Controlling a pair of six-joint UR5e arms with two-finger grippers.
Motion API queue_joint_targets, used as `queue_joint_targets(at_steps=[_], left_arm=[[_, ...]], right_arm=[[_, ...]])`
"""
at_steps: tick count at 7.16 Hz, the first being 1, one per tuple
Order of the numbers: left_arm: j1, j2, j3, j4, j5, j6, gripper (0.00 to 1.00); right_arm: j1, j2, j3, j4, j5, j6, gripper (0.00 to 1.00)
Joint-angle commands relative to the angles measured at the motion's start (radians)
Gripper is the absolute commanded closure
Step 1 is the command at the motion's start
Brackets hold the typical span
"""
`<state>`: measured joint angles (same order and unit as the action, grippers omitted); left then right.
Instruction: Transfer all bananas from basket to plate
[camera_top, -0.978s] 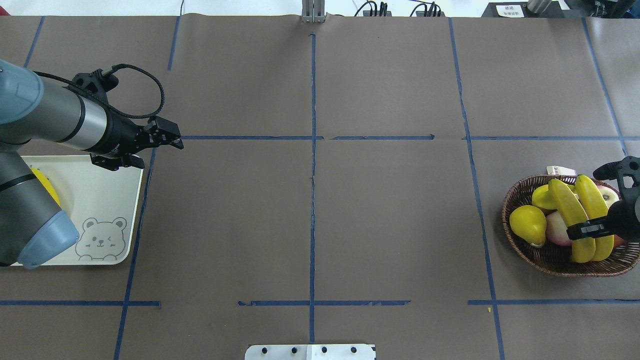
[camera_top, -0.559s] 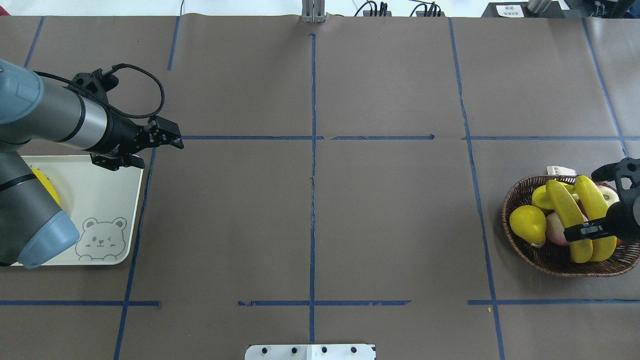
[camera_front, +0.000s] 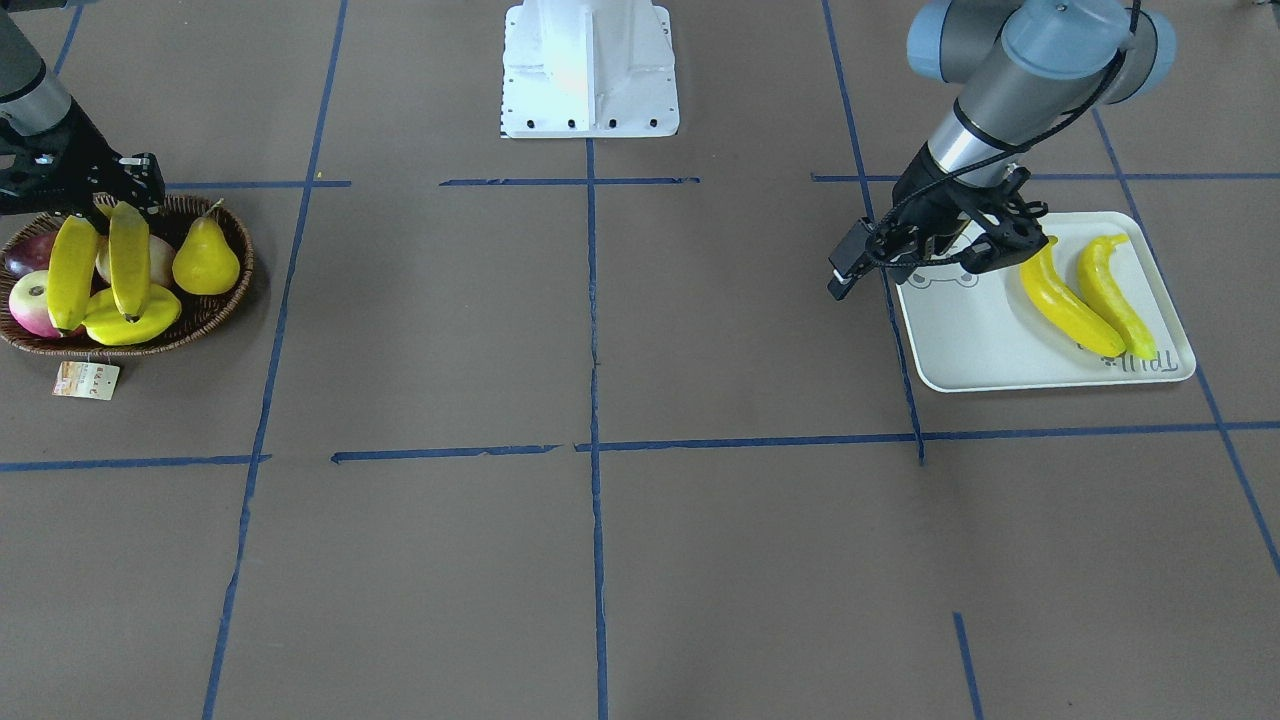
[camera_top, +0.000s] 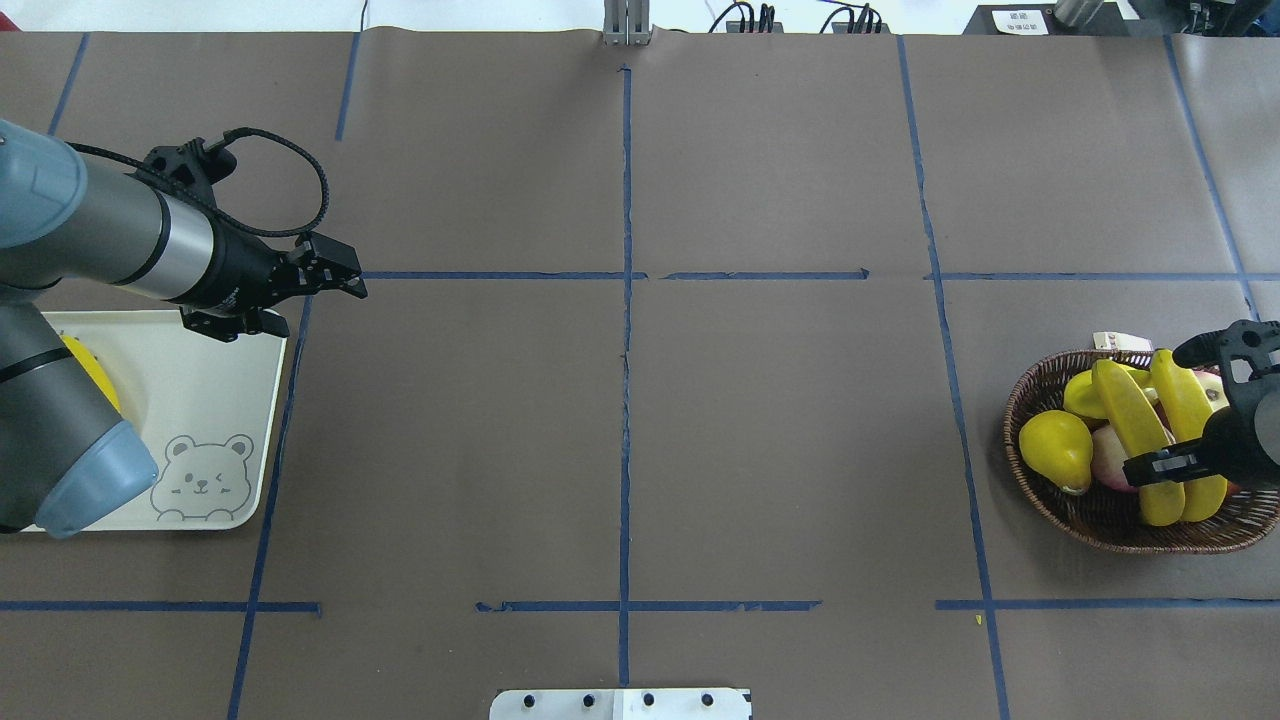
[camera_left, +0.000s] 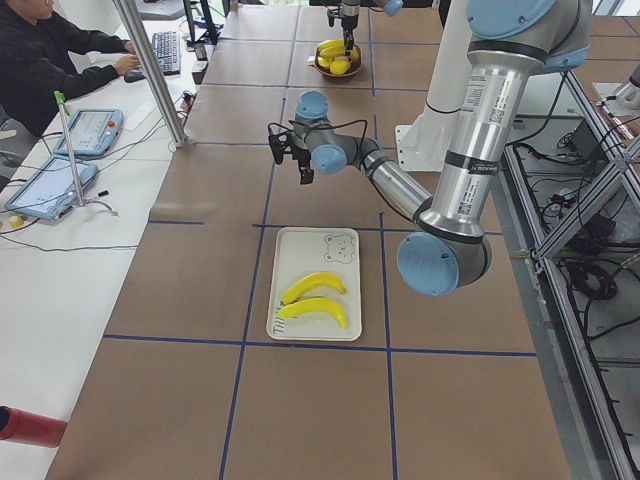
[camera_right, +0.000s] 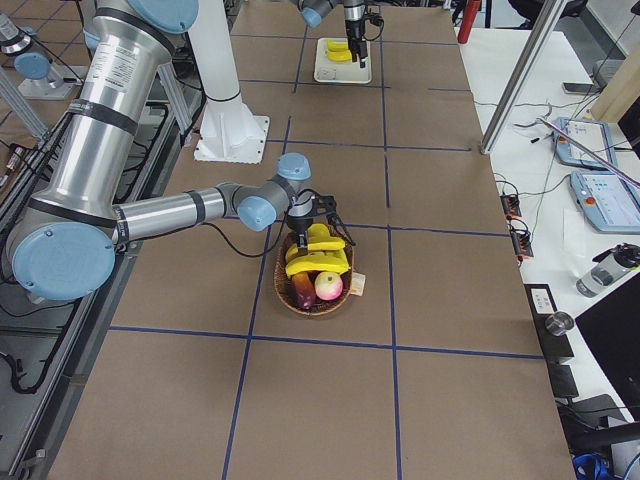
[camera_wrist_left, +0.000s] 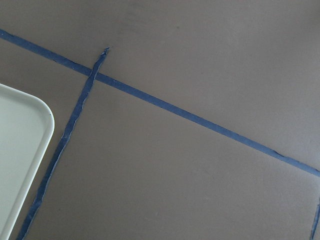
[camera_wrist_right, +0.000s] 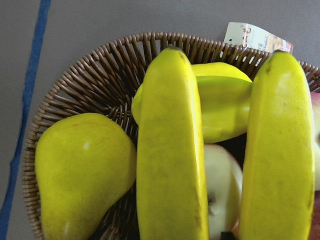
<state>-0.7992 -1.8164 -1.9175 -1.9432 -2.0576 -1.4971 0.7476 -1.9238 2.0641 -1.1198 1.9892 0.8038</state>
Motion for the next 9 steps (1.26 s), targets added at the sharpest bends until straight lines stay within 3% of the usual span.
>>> queue_joint_targets(at_steps=[1, 2, 3, 4, 7, 8, 9], left_arm=[[-0.002, 0.002, -0.005, 0.0, 0.001, 0.0, 0.0], [0.0, 0.003, -0.006, 0.001, 0.001, 0.0, 0.0], [0.0, 0.003, -0.003, 0.001, 0.001, 0.0, 0.0], [0.0, 0.005, -0.002, 0.001, 0.001, 0.0, 0.0], [0.0, 0.003, -0.003, 0.0, -0.001, 0.0, 0.0], [0.0, 0.002, -0.003, 0.0, -0.001, 0.0, 0.0], [0.0, -0.001, -0.006, 0.0, -0.001, 0.0, 0.0]], right_arm=[[-0.004, 0.003, -0.007, 0.0, 0.0, 0.0, 0.52], [-0.002, 0.005, -0.001, 0.0, 0.002, 0.0, 0.78], [0.001, 0.008, 0.016, 0.002, 0.005, -0.002, 0.93], [0.007, 0.008, 0.045, 0.003, 0.034, 0.0, 0.99], [0.316, 0.037, 0.083, 0.002, 0.432, -0.003, 0.99], [0.353, 0.063, 0.094, 0.002, 0.509, -0.003, 0.99], [0.339, 0.151, 0.09, -0.002, 0.516, 0.003, 0.99]])
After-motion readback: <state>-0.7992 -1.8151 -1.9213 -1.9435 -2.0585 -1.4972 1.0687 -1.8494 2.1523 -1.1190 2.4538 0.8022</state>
